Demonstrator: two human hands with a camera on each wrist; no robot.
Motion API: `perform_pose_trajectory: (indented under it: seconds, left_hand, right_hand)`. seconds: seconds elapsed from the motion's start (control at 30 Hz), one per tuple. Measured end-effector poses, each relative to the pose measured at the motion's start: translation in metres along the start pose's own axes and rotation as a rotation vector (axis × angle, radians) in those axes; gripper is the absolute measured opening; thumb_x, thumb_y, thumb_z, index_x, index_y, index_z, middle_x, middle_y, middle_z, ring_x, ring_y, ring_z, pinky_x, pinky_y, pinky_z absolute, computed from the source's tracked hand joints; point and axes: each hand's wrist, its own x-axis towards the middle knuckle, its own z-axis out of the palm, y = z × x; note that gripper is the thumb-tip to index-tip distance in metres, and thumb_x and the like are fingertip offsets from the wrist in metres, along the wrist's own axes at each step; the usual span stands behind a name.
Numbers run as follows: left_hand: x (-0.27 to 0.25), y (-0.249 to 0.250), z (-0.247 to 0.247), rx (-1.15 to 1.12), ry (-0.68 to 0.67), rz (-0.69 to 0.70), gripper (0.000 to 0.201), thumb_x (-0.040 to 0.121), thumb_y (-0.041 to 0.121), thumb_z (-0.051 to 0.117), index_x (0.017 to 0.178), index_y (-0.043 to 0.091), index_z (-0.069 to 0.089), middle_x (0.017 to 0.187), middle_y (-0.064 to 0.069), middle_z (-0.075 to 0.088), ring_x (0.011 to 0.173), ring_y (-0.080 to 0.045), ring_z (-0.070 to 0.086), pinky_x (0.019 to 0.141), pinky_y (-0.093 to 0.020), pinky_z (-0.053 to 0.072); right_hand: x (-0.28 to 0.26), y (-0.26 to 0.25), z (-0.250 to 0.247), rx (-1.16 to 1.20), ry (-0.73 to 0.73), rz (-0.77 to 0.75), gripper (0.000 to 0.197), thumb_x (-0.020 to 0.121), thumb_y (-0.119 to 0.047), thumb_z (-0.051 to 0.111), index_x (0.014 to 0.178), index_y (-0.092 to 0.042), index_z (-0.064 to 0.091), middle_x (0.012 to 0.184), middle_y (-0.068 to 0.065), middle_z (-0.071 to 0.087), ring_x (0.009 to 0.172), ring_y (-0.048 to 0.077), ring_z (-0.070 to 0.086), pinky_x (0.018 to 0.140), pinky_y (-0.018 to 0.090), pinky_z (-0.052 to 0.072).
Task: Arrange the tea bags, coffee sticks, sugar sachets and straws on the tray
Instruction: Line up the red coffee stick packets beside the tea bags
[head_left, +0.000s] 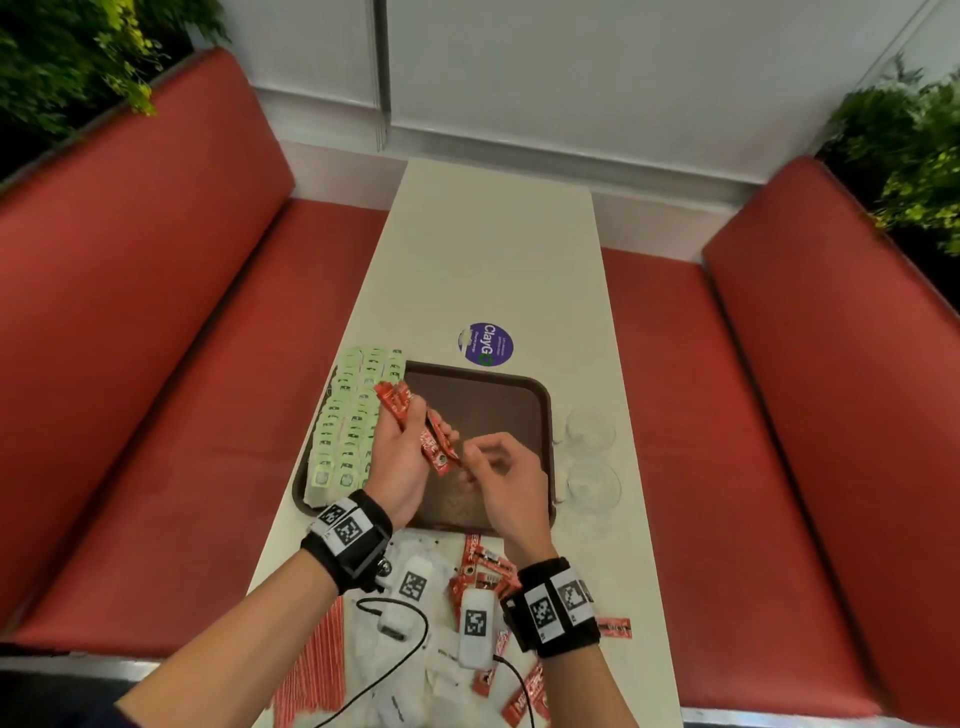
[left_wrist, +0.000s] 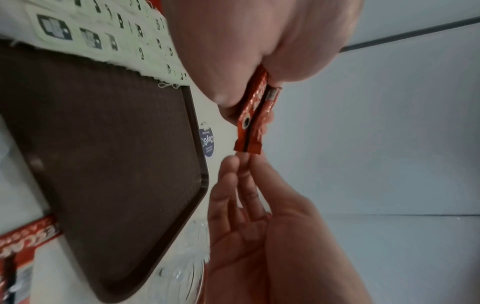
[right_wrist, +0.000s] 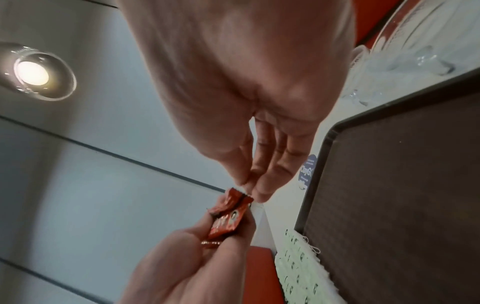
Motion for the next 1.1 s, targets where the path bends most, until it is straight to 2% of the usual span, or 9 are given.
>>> perform_pose_trajectory:
  seconds: [0.13, 0.23, 0.4, 0.47, 0.6, 0.73, 0.87, 1.0, 1.1]
  left_hand:
    - [0.026, 0.001, -0.009, 0.060, 0.070, 0.019, 0.022, 0.115, 0.023, 0.048, 0.136, 0.015, 0.051, 0.085, -0.001, 0.054, 0.078, -0.014, 0.055, 0.079, -0.034, 0.054]
    - [0.043, 0.001, -0.009, 0.033, 0.108, 0.008, 0.019, 0.115, 0.020, 0.047, 0.132, 0.012, 0.051, 0.086, -0.004, 0.054, 0.076, -0.014, 0.058, 0.074, -0.030, 0.057]
    - [0.064, 0.003, -0.017, -0.009, 0.165, -0.027, 0.034, 0.114, 0.022, 0.049, 0.147, 0.014, 0.048, 0.124, -0.014, 0.069, 0.106, -0.025, 0.074, 0.094, -0.041, 0.062]
    - [0.071, 0.005, -0.021, -0.024, 0.190, -0.037, 0.031, 0.114, 0.021, 0.049, 0.145, 0.017, 0.049, 0.125, -0.016, 0.070, 0.106, -0.026, 0.076, 0.096, -0.045, 0.063]
    - [0.085, 0.003, -0.034, 0.088, 0.201, -0.044, 0.034, 0.113, 0.019, 0.052, 0.147, 0.015, 0.048, 0.133, -0.018, 0.067, 0.120, -0.033, 0.072, 0.096, -0.049, 0.064]
    - [0.095, 0.001, -0.047, 0.326, 0.194, -0.060, 0.025, 0.113, 0.019, 0.055, 0.136, 0.013, 0.051, 0.118, -0.019, 0.072, 0.097, -0.029, 0.077, 0.082, -0.039, 0.066]
    - [0.101, 0.008, -0.057, 0.433, 0.170, -0.094, 0.022, 0.114, 0.033, 0.051, 0.131, 0.020, 0.051, 0.094, -0.006, 0.067, 0.062, -0.011, 0.054, 0.053, -0.025, 0.044]
    - [0.102, 0.015, -0.052, 0.272, 0.063, -0.139, 0.032, 0.108, 0.037, 0.062, 0.128, 0.013, 0.057, 0.091, -0.008, 0.064, 0.060, -0.009, 0.042, 0.056, -0.025, 0.031]
    - [0.105, 0.018, -0.048, 0.318, 0.027, -0.128, 0.036, 0.094, 0.033, 0.081, 0.121, 0.018, 0.064, 0.099, -0.005, 0.072, 0.086, -0.016, 0.065, 0.077, -0.031, 0.046]
  right_hand:
    - [0.020, -0.006, 0.023, 0.077, -0.078, 0.067, 0.019, 0.097, -0.036, 0.083, 0.109, -0.024, 0.077, 0.099, 0.001, 0.081, 0.089, 0.022, 0.079, 0.080, 0.033, 0.065]
    - [0.038, -0.001, 0.041, -0.025, -0.044, 0.009, 0.013, 0.097, -0.028, 0.083, 0.108, -0.026, 0.076, 0.098, -0.006, 0.081, 0.088, 0.010, 0.077, 0.074, 0.021, 0.059]
    - [0.071, 0.011, 0.049, -0.008, -0.012, 0.083, 0.004, 0.101, -0.032, 0.079, 0.101, -0.029, 0.081, 0.093, -0.002, 0.082, 0.087, 0.024, 0.079, 0.078, 0.047, 0.068]
    - [0.083, 0.015, 0.051, -0.040, -0.020, 0.096, 0.005, 0.100, -0.035, 0.080, 0.097, -0.032, 0.083, 0.091, -0.001, 0.081, 0.087, 0.029, 0.078, 0.081, 0.053, 0.068]
    - [0.098, 0.020, 0.053, -0.078, -0.006, 0.046, 0.007, 0.099, -0.032, 0.081, 0.092, -0.031, 0.082, 0.084, -0.001, 0.080, 0.080, 0.026, 0.077, 0.076, 0.041, 0.067]
    - [0.107, 0.017, 0.049, -0.129, -0.048, -0.093, 0.005, 0.096, -0.024, 0.084, 0.093, -0.028, 0.083, 0.086, -0.009, 0.080, 0.079, 0.010, 0.075, 0.076, 0.020, 0.057]
    - [0.123, 0.020, 0.038, -0.086, -0.030, -0.133, 0.019, 0.088, -0.012, 0.090, 0.099, -0.027, 0.085, 0.104, -0.008, 0.082, 0.101, 0.015, 0.077, 0.095, 0.032, 0.061]
    - [0.135, 0.021, 0.031, -0.051, -0.073, -0.183, 0.025, 0.086, -0.002, 0.090, 0.102, -0.021, 0.086, 0.113, -0.004, 0.080, 0.109, 0.020, 0.076, 0.098, 0.037, 0.062]
    - [0.138, 0.019, 0.030, -0.048, -0.138, -0.198, 0.021, 0.089, -0.006, 0.089, 0.104, -0.020, 0.086, 0.113, -0.004, 0.080, 0.111, 0.020, 0.076, 0.099, 0.035, 0.061]
